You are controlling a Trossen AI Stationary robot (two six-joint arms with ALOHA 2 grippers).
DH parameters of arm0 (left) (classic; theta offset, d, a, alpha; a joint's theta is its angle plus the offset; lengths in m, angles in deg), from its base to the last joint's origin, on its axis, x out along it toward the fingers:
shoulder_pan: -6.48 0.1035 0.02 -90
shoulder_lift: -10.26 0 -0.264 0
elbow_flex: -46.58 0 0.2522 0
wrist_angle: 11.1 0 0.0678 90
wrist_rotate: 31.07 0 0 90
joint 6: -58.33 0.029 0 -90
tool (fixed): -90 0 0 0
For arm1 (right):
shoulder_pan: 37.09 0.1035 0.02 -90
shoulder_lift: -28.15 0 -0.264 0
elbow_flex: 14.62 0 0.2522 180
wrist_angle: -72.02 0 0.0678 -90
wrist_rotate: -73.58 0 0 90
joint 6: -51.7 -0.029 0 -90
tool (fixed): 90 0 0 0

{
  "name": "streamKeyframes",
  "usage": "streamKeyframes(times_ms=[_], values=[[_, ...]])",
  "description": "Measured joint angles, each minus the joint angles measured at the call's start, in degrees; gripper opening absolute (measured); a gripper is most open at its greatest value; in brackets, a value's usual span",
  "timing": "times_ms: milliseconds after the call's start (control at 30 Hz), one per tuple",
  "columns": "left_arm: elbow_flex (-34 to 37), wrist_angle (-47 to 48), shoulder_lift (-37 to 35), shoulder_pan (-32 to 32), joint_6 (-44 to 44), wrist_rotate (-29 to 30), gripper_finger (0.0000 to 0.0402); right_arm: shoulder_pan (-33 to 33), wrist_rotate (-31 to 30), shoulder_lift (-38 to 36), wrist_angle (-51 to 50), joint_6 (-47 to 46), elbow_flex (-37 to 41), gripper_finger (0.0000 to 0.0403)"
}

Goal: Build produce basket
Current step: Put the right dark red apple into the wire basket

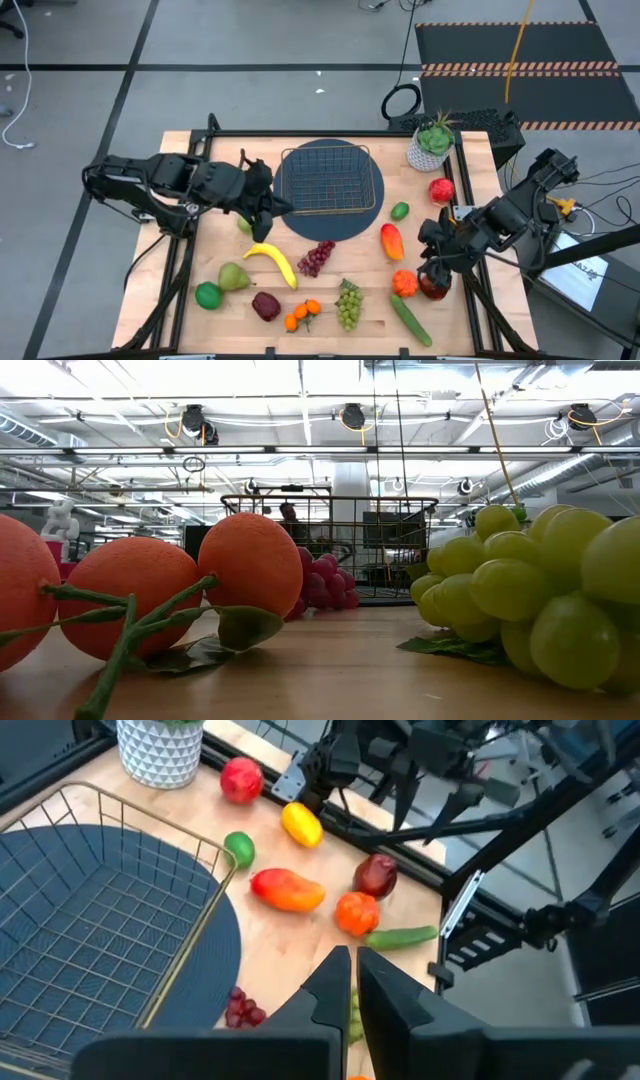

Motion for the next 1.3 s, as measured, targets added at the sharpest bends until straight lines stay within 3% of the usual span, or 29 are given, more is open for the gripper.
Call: streamKeyframes(times_ms=[167, 367, 667, 1300], values=[[0.0, 0.0, 1.0, 0.2, 1.4, 0.1, 0.0017, 2.6, 1.1, 0.8, -2.6, 5.7, 0.0, 0.027], [0.1, 0.0, 1.9, 0.2, 2.3, 0.0, 0.0003, 3.6, 2.7, 1.4, -3.4, 9.9, 2.1, 0.0302], [0.1, 0.0, 2.4, 0.2, 2.0, 0.5, 0.0032, 3.6, 10.2, 1.4, 1.0, 8.5, 12.3, 0.0354], [0.1, 0.0, 2.4, 0.3, 4.5, 0.6, 0.0033, 3.7, 13.3, 1.4, 10.5, 6.6, 24.0, 0.0369]])
